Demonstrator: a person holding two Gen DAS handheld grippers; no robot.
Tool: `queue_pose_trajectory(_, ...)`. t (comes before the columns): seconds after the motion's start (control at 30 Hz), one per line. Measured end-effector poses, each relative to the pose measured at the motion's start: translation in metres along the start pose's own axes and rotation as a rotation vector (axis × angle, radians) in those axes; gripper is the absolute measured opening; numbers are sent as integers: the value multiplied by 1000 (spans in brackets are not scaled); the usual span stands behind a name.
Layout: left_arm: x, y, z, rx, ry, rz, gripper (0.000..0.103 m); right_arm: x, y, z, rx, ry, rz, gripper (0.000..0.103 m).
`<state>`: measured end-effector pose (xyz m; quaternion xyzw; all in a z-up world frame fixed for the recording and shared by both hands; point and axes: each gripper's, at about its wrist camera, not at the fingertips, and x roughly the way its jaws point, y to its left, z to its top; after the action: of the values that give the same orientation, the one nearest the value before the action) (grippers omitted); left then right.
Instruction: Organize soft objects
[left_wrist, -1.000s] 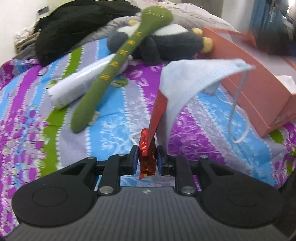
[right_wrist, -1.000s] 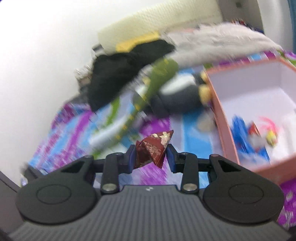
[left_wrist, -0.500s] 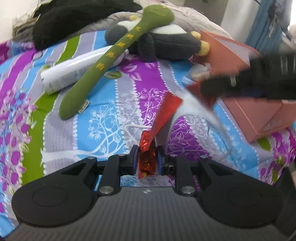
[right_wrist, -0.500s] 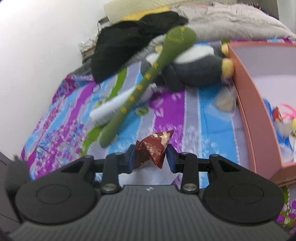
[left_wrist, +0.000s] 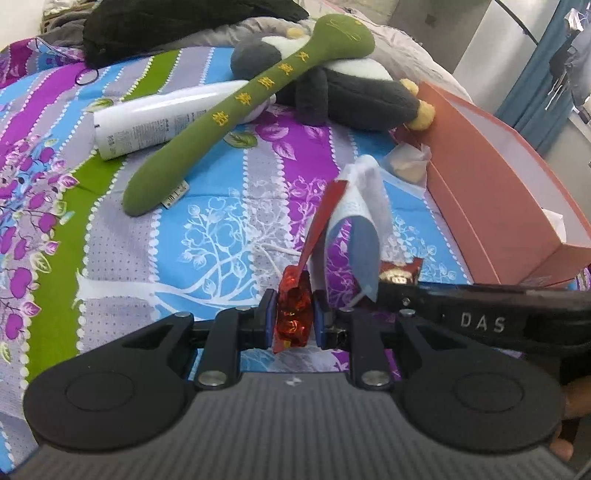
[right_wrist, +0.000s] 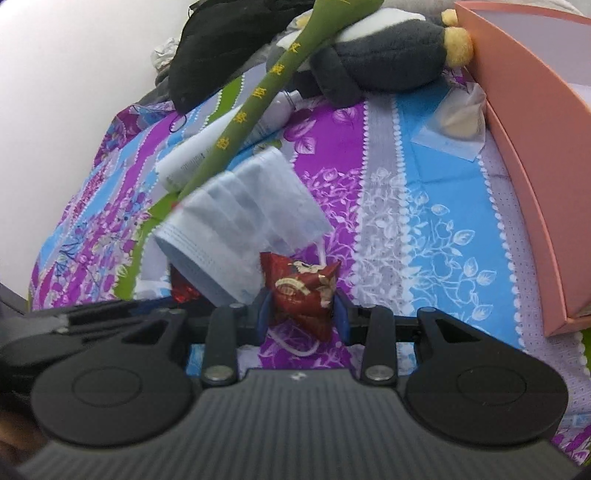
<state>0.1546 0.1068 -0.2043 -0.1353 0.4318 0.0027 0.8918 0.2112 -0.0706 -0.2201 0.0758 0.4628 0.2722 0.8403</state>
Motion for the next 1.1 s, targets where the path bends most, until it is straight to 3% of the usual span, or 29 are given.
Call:
queue_pose_trajectory(0.27,-15,-8,7,91,-78,89,24,-10,-20,6,-9,-47,-108,39)
queue_pose_trajectory(0.37,-15,-6,9,78,-77,93,24,-14,-22,14,-33,-65,-126,48)
queue_pose_trajectory(0.43,-16,-7,9,84,-82,105,24,-19,-19,19,-55,-86,-137,62)
queue_pose_trajectory(0.47,-16,-7,9,86,-84,105,24,-23,-17,21,-67,-97,-143,61)
queue_pose_trajectory(0.6,-16,-8,7,87,-89,101,24,-40,-9,24,-91,-133,-108,60)
queue_pose_trajectory(0.73,-14,-6,5,73,-83,92,24,-58,-11,22,-10,-151,-22,60)
queue_pose_trajectory(0.87,-14,-1,4,53,-78,94,24,-57,-5,19,-10,-149,14,60)
queue_pose_trajectory(1.1,-19,5,0,28,-80,97,24,-27,15,22,-88,-149,-22,60)
